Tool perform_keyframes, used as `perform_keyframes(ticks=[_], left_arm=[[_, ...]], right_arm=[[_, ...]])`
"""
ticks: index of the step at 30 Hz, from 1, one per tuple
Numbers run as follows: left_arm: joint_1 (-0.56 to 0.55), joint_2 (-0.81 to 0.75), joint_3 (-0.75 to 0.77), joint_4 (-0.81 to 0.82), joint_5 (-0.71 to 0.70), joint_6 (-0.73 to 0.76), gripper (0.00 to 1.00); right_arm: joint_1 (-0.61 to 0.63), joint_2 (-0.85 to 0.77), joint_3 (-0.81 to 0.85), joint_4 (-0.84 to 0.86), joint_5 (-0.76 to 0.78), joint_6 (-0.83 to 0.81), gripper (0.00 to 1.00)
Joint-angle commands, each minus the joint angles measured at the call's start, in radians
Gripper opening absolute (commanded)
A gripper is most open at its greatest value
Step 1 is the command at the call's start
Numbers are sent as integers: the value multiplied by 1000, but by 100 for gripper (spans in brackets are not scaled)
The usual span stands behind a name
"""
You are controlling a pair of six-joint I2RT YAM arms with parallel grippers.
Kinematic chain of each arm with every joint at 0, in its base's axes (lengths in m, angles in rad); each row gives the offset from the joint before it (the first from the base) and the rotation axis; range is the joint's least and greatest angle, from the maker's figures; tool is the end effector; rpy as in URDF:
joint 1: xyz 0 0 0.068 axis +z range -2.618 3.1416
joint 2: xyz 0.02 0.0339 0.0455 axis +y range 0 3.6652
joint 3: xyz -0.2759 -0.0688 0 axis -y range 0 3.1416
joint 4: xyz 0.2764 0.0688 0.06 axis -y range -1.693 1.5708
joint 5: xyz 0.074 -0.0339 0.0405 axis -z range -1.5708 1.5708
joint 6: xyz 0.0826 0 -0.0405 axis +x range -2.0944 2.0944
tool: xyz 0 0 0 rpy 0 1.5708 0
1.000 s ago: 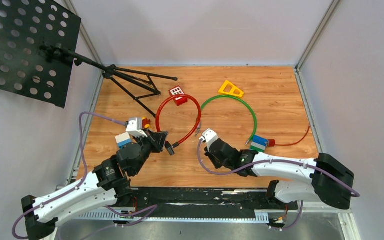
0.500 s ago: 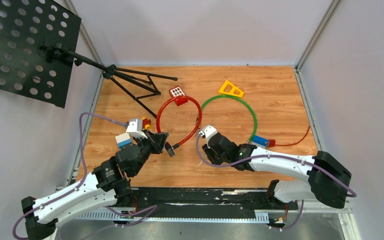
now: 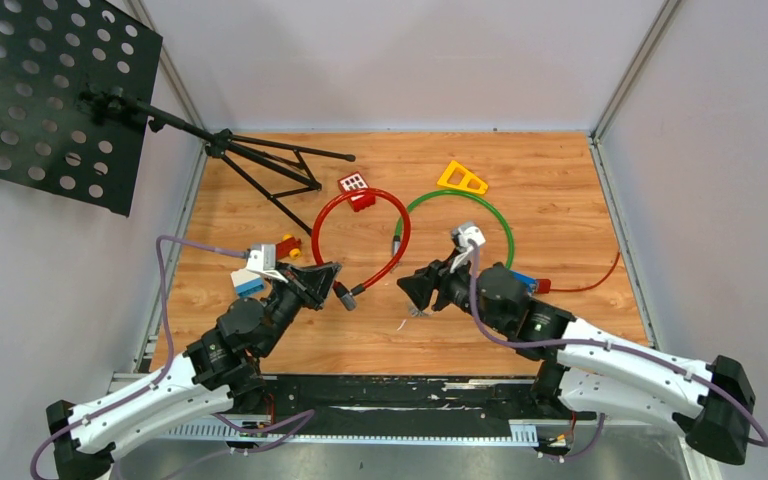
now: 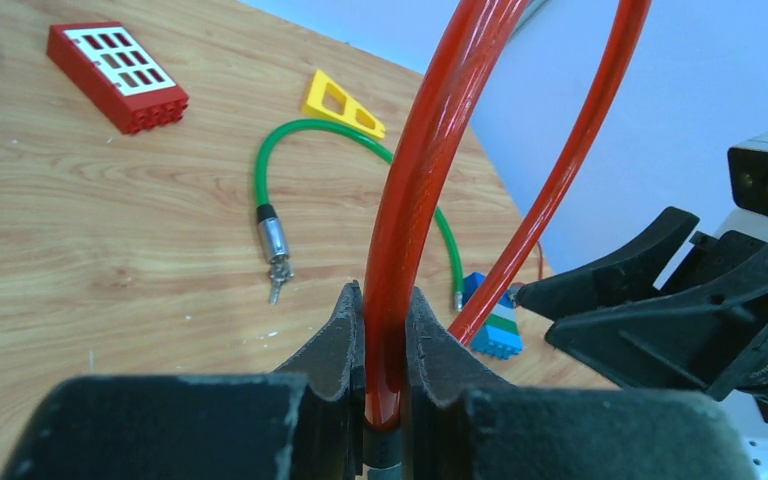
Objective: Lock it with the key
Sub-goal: Place the key at the center of the board, then place the lock at the center of the board.
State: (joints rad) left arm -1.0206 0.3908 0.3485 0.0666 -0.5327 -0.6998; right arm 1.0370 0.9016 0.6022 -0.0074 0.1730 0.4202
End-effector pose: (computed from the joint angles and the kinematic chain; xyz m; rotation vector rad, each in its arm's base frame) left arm 0.1344 -0.1389 0.2704 -0.1824 1.6187 -0.9391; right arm 0.1541 0.2327 0.2588 -0.4755 1.9017 0.8272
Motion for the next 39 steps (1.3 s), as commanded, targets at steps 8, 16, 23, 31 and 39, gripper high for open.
perform_keyframes(ticks=[8,16,23,31,39], left_arm=[[1,11,24,203,74,12,0],[1,25,21,217,123,16,0],[1,20,23,198,139,27,0],[1,31,67,105,134,81,0],[2,91,104,14,121,96,0]], right_arm=[[-5,-44,-106,392,69,260,56],[-5,36,-85,485,63,286,50],[-5,32,-82,442,172,278,4],[-6,-108,-131,357,321,243,0],[-15,-129,-111,277,328,229,0]])
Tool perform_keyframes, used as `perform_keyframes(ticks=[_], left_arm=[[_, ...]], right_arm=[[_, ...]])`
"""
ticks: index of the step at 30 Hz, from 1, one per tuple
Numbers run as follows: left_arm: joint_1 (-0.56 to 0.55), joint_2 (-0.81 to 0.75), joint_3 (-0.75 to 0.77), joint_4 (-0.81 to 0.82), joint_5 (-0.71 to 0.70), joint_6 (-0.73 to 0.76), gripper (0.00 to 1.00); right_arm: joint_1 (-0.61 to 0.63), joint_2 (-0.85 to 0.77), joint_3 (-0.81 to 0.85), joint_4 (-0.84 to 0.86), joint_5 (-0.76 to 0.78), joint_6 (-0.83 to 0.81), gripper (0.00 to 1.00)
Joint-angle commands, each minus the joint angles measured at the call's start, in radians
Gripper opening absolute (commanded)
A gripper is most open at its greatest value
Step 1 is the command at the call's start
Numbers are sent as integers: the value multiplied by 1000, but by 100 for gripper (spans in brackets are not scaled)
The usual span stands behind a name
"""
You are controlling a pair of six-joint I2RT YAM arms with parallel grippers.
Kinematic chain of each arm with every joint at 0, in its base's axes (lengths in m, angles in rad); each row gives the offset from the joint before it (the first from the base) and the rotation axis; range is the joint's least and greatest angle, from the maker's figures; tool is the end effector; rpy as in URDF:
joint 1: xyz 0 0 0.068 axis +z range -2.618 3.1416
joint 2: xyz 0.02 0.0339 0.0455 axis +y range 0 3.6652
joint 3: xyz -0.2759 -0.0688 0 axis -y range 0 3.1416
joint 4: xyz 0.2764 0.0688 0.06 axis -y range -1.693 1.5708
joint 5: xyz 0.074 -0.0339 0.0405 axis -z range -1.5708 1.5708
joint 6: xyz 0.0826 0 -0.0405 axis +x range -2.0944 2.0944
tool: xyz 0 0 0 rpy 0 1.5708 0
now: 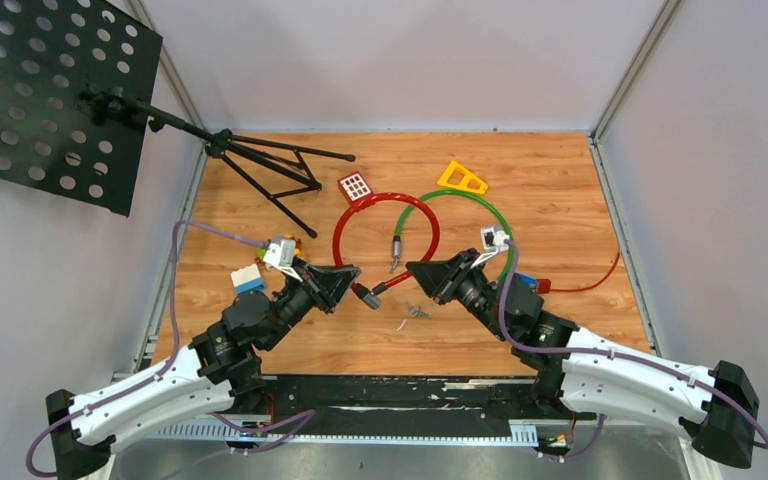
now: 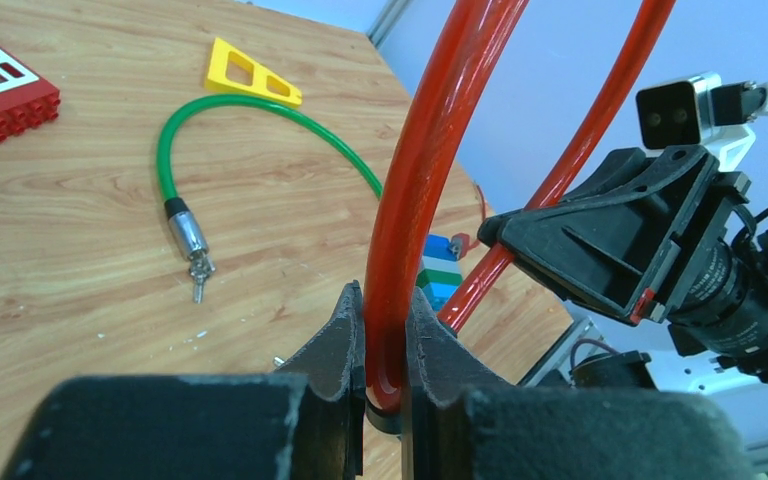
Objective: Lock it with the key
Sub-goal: Place the lock at the center of the board.
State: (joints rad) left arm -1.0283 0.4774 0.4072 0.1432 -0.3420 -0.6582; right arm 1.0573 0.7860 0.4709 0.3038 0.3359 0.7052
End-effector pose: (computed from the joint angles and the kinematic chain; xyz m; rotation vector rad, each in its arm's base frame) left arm 0.1302 -0.1624 0.2918 0.0022 1.6040 -1.0859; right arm 0.1506 0.2117 0.2784 -0.0169 1.6950 1.0950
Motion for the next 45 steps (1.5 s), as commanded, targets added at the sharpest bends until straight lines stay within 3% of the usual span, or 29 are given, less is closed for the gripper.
perform_keyframes(ticks=[1,3,7,11,18,27,36,40,45], left_arm=[[9,11,46,-70,-80,49,0],[9,24,49,-87,-97,40,0],[9,52,51,-136,-178,-15,0],[9,88,56,-244,-289,-84,0],[14,148,42,-371,-445,-203,0],[106,308,-7,-446,-382,-357,0],[110,385,-10,-508,-445,-443,40],[111,397,-9,-524,-452,-461,49],[111,362,2,-551,-465,-450,61]], right_arm=[[-36,0,22,-39,161,-53,0],[-37,21,34,-53,151,-39,4],[-37,84,79,-94,58,-83,41],[-38,138,136,-208,44,-120,54],[-39,198,204,-426,137,-111,57],[-40,225,221,-470,132,-119,57],[-120,384,370,-683,13,-101,60],[-163,515,474,-790,-49,-118,61],[-218,608,553,-808,-128,-142,61]])
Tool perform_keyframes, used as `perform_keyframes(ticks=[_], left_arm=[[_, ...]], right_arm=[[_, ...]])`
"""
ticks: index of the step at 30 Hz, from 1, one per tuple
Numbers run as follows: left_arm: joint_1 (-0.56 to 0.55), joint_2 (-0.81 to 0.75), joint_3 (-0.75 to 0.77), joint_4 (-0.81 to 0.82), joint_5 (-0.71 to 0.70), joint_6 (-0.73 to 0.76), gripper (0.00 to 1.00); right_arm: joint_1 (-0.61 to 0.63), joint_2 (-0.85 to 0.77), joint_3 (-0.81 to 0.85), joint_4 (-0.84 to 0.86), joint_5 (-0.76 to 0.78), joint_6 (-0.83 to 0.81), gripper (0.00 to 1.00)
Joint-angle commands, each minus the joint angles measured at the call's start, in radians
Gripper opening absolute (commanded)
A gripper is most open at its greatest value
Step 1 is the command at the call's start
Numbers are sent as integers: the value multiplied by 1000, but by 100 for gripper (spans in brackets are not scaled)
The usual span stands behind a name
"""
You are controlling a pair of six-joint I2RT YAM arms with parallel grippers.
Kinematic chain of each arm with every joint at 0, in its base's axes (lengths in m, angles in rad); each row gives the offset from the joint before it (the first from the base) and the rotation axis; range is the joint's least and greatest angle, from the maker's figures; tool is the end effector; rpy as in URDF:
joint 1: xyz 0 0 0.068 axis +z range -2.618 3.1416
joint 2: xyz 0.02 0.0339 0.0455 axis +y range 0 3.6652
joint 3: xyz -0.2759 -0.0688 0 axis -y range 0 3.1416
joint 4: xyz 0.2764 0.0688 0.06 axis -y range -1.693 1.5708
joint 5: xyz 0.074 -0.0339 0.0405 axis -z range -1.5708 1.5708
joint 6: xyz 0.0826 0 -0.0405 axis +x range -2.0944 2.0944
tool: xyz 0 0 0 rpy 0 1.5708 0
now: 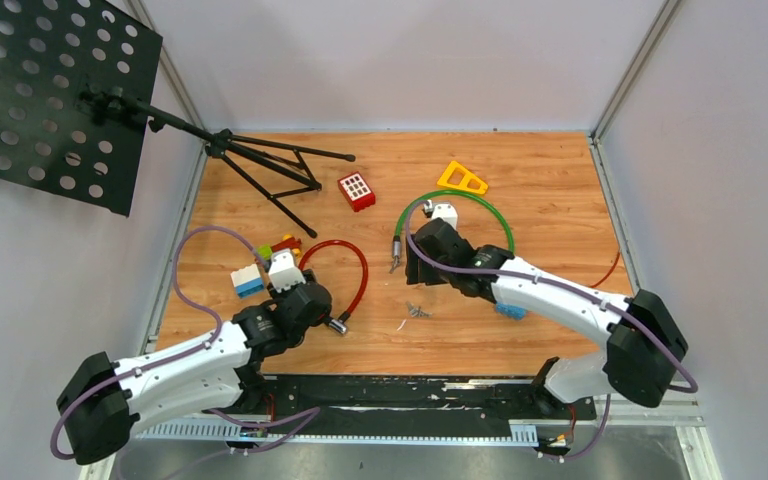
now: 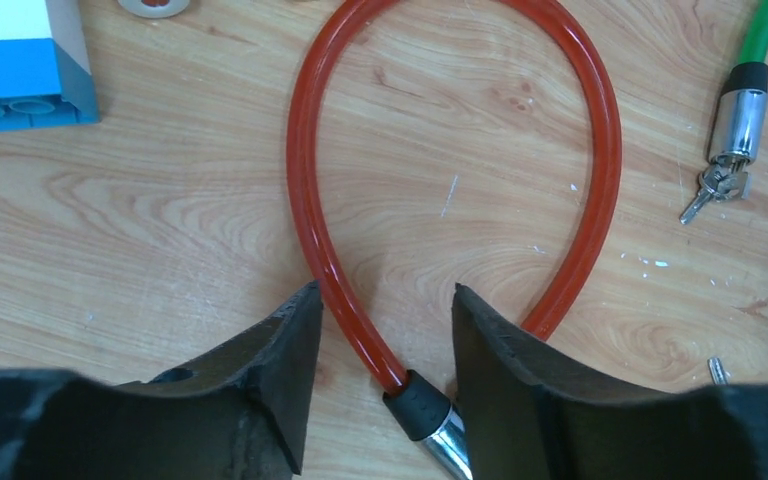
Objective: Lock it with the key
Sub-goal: Place the lock at the center of the board, then pick up the lock from the center of the board.
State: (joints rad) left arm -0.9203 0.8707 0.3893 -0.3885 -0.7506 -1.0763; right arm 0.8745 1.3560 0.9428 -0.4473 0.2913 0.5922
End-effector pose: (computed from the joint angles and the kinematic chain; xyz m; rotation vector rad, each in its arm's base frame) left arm 0.1670 -0.1264 0.1470 -0.4759 2.1180 -0.2016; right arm 0.2352 0.2443 0.2109 -0.2090 2.4012 0.3352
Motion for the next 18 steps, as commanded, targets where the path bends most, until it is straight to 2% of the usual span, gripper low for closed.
perform_keyframes(ticks=[1,4,5,6,9,13,18], left_arm=[[3,-45,23,-28,-61,-25,65],[4,-92,46,-40,-66,34,77],[3,-111,60,-27,-64,70,81],[4,-121,68,-2,-64,117,86],[10,-139,90,136,-64,317,97],[46,-104,130,325,-49,553,98],[160,38,195,473,99,639,98]], right_arm=[[-48,52,96,-53,-96,-33,61],[-97,116,141,-38,-161,-48,62],[-121,143,169,-40,-196,-48,67],[-144,174,196,-47,-231,-40,70],[-185,273,289,-81,-271,-22,69],[-200,446,453,-128,-271,-34,68],[-204,689,761,-293,-227,-65,65]])
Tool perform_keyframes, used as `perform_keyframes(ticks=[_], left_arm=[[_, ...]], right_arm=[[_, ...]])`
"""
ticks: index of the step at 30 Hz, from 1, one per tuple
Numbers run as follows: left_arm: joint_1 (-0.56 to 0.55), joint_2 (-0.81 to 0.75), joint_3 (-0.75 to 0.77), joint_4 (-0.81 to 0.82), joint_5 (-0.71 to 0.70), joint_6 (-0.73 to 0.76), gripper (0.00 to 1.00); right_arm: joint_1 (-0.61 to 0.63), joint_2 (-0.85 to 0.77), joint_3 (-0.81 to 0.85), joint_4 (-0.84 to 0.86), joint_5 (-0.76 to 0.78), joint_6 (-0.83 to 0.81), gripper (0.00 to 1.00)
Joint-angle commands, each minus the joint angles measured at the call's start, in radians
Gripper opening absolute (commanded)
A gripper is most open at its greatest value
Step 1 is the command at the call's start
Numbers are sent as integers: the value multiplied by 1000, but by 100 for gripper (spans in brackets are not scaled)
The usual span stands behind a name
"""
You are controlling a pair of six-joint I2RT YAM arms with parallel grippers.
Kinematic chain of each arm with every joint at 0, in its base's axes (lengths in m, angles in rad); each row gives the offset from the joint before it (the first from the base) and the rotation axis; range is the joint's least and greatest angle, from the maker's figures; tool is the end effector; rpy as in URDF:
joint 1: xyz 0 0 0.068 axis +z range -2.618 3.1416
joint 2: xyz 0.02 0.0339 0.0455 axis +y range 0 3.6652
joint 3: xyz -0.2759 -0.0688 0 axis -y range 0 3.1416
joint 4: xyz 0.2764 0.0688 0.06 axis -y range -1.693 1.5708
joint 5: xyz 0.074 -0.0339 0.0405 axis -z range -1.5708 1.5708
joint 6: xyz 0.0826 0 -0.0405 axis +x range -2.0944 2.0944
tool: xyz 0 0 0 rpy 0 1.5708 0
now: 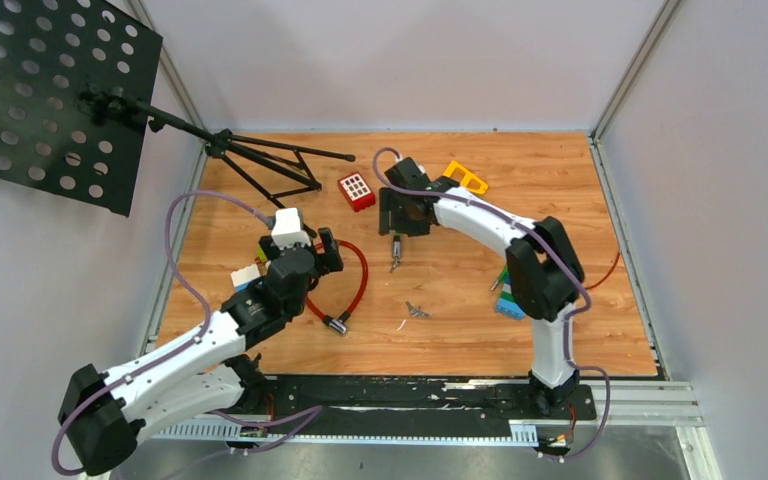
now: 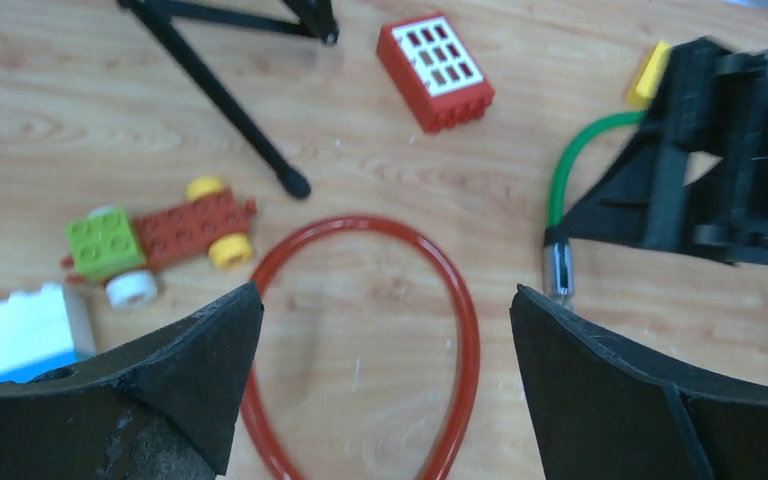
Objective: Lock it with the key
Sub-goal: Pick up the lock from the center of the board.
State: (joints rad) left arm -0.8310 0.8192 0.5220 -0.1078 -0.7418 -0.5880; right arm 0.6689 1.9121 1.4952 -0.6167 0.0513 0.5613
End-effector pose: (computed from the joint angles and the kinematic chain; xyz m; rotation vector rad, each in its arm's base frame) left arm 0.2013 -0.1378 0.2383 -0.2418 1.8570 -0.2439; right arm 0.3709 0.2878 0.1820 -0.1238 2.6475 0.3654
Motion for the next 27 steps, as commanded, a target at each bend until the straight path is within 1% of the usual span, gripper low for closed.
perform_keyframes(ticks=[1,5,8,13,15,17,21,23,24,26,27], left_arm=[[94,134,73,219,118,157,98],[173,273,108,288,216,151,88],[217,333,112,329,270,110,84],[223,385,65,481,263,104,82],[223,414,43,533,275,101,79],[223,449,33,584,308,97,78],[224,506,63,569,410,85,74],[223,529,69,570,435,78,75],[223,541,66,580,430,73,75],[223,577,61,593,418,70,76],[223,592,64,596,416,70,77]], right_arm=[[-1,172,262,-147,31,-37,64],[-20,307,434,-233,95,-33,62],[-43,363,498,-274,110,-10,61],[-76,406,526,-261,99,17,59],[-85,441,560,-274,101,23,58],[-89,477,611,-300,103,21,57],[-91,531,685,-341,110,26,54],[-92,523,668,-319,118,34,49],[-91,516,656,-305,119,35,45],[-92,503,634,-282,115,33,33],[-92,500,628,-278,107,28,25]])
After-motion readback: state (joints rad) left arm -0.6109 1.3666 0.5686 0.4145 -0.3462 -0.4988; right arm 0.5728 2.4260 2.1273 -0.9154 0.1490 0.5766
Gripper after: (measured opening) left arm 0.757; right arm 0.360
